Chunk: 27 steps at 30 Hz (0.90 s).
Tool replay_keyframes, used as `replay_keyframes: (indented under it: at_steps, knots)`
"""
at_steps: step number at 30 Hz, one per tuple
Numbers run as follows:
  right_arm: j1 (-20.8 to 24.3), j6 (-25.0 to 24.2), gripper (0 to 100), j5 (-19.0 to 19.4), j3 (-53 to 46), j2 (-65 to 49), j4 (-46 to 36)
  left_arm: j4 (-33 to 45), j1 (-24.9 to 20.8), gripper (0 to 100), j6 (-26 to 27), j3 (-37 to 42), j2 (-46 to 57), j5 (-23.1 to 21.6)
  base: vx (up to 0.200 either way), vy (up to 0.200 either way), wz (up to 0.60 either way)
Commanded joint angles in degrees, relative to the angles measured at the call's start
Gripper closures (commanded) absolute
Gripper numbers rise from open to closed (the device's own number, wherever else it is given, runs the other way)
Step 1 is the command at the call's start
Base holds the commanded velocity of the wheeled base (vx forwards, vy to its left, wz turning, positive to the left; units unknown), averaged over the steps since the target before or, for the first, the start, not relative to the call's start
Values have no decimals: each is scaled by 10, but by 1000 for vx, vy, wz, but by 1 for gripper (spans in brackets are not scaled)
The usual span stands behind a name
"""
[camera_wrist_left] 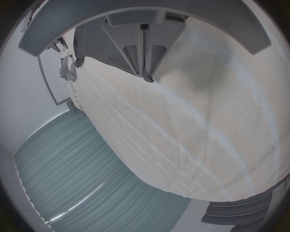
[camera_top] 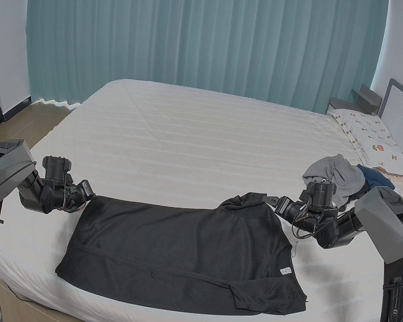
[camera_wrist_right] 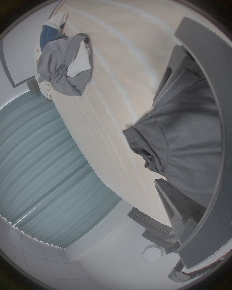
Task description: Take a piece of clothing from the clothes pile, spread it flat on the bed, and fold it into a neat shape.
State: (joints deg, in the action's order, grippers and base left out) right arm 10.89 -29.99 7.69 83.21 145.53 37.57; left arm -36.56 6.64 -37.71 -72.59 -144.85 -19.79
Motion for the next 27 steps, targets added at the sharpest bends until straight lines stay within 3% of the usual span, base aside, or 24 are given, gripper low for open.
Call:
replay_keyframes:
  at_steps: [1,26,27]
  knots:
    - [-1,9,0,-36,101,92,-29,0,0,100,0,1,1,0,0,0,0]
    - [-5,-17,0,-35,129,119,-29,0,0,100,2,0,0,1,0,0,0]
    - [-5,-17,100,-35,129,119,-29,0,0,100,2,0,0,1,0,0,0]
